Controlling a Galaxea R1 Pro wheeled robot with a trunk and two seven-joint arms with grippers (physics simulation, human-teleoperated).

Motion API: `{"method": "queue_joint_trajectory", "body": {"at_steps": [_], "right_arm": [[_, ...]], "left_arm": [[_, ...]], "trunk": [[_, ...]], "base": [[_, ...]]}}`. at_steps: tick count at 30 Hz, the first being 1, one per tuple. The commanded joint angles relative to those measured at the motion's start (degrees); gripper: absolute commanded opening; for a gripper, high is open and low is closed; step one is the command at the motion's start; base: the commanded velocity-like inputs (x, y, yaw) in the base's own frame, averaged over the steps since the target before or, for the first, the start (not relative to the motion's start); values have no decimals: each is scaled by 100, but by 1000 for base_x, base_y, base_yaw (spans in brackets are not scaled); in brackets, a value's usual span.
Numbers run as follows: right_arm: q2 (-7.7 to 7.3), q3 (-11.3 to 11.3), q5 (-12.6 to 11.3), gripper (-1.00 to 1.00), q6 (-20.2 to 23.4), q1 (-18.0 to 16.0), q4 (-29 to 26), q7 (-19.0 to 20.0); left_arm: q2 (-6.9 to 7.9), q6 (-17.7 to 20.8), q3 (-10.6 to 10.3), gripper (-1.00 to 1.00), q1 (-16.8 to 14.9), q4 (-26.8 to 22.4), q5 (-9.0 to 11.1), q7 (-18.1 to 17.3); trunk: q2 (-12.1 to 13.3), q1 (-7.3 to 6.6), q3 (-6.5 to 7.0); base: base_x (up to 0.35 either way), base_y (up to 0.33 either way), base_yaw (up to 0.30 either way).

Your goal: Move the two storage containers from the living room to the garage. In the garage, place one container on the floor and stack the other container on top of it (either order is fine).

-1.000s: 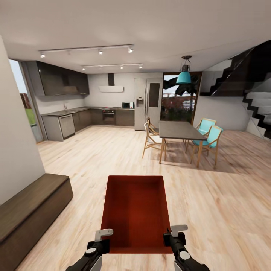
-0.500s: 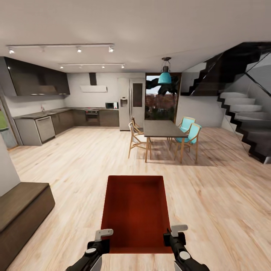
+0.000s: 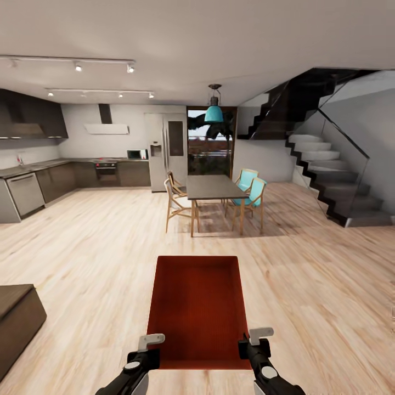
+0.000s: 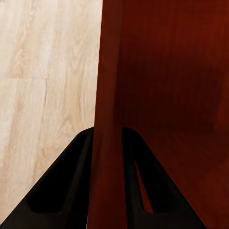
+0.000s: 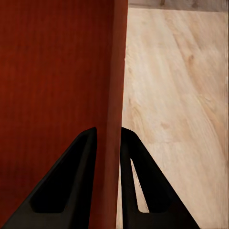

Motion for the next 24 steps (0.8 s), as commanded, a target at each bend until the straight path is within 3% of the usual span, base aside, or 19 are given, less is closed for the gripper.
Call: {"method": "queue_joint_trajectory", "body": {"at_steps": [1, 11, 24], "right_arm": [[-4, -117, -51, -100, -356, -10, -5, -280], [-4, -117, -51, -100, -357, -10, -4, -280], [-4, -117, -51, -100, -360, -10, -4, -280]], "left_arm": [[43, 20, 83, -100, 1, 2, 60, 89], [43, 20, 83, -100, 2, 2, 60, 89], [43, 20, 83, -100, 0, 2, 60, 89]], "trunk": [[-7, 3, -9], [-7, 3, -9], [-7, 3, -9]], "base": [[154, 0, -288], [208, 0, -288], [298, 0, -288]]}}
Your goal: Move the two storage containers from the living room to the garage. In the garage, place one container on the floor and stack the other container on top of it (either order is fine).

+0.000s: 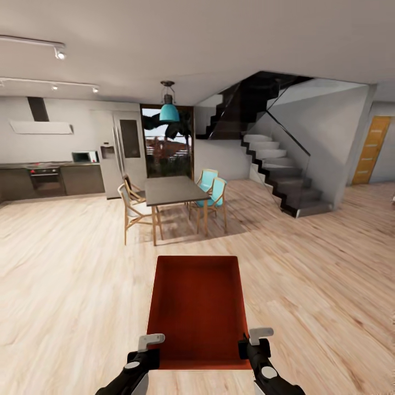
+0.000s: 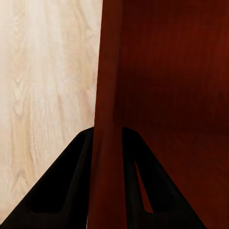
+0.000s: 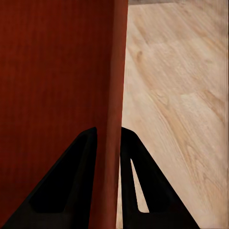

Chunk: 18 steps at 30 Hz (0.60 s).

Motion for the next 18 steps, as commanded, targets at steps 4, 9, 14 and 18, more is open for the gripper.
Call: {"method": "queue_joint_trajectory", "body": {"at_steps": [4, 9, 14, 18], "right_arm": [[-9, -118, -51, -100, -361, -10, -7, -272], [-9, -118, -51, -100, -364, -10, -9, -272], [-9, -118, -51, -100, -364, -10, -5, -272], [-9, -118, -51, -100, -364, -10, -8, -272]], "left_arm": [[40, 20, 84, -100, 1, 2, 59, 93], [40, 20, 84, -100, 1, 2, 57, 93], [40, 24, 84, -100, 1, 9, 58, 93], [40, 28, 84, -100, 0, 11, 58, 93]], "trunk": [[-7, 4, -9], [-7, 4, -9], [-7, 4, -9], [-7, 4, -9]], "base": [[318, 0, -288], [318, 0, -288], [318, 0, -288], [319, 0, -288]]}}
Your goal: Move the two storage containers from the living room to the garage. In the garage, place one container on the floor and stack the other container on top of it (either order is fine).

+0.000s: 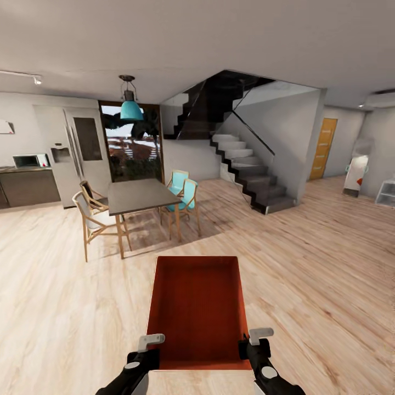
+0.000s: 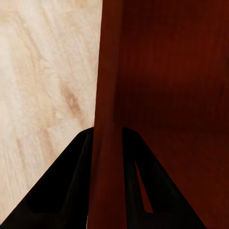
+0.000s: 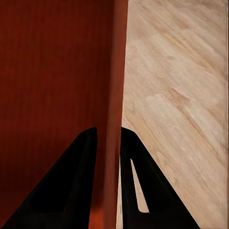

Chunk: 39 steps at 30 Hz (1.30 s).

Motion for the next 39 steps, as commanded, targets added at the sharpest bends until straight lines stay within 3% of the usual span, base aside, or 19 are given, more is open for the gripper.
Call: {"method": "queue_joint_trajectory", "body": {"at_steps": [1, 39], "right_arm": [[-4, -118, -51, -100, -380, -10, -8, -281], [1, -118, -51, -100, -380, -10, -3, -288]], "left_arm": [[45, 22, 78, -100, 1, 3, 60, 89], [45, 21, 78, -100, 2, 3, 61, 89]], "trunk": [[-7, 4, -9], [-7, 4, -9]], "base": [[320, 0, -289], [320, 0, -288]]}}
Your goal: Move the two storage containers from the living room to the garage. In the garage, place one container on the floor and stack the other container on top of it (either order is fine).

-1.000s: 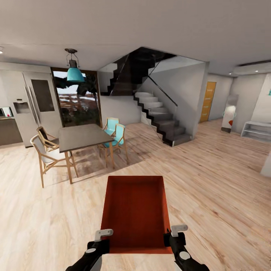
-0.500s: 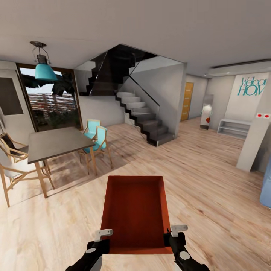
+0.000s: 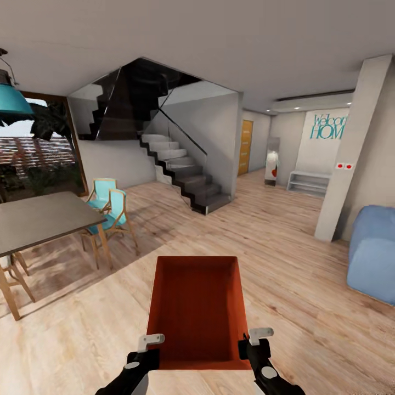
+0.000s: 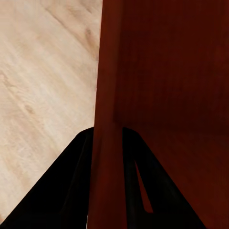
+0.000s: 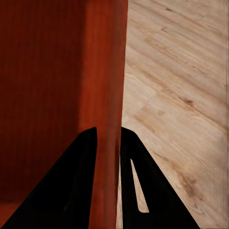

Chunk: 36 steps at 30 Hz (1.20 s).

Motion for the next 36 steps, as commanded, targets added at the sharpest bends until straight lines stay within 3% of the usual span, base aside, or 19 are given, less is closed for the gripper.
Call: {"method": "queue_joint_trajectory", "body": {"at_steps": [1, 30, 36], "right_arm": [[-2, -121, -51, -100, -378, -10, -7, -282], [-9, -121, -47, -100, -378, -10, -7, -282], [-9, -121, -50, -100, -371, -10, -6, -284]], "left_arm": [[40, 21, 78, -100, 0, 2, 60, 96], [40, 14, 78, -100, -3, -6, 60, 96], [40, 16, 78, -100, -1, -6, 60, 96]], "trunk": [[-7, 4, -9], [-7, 4, -9], [-7, 4, -9]], "base": [[320, 0, -288], [320, 0, -287], [320, 0, -86]]}}
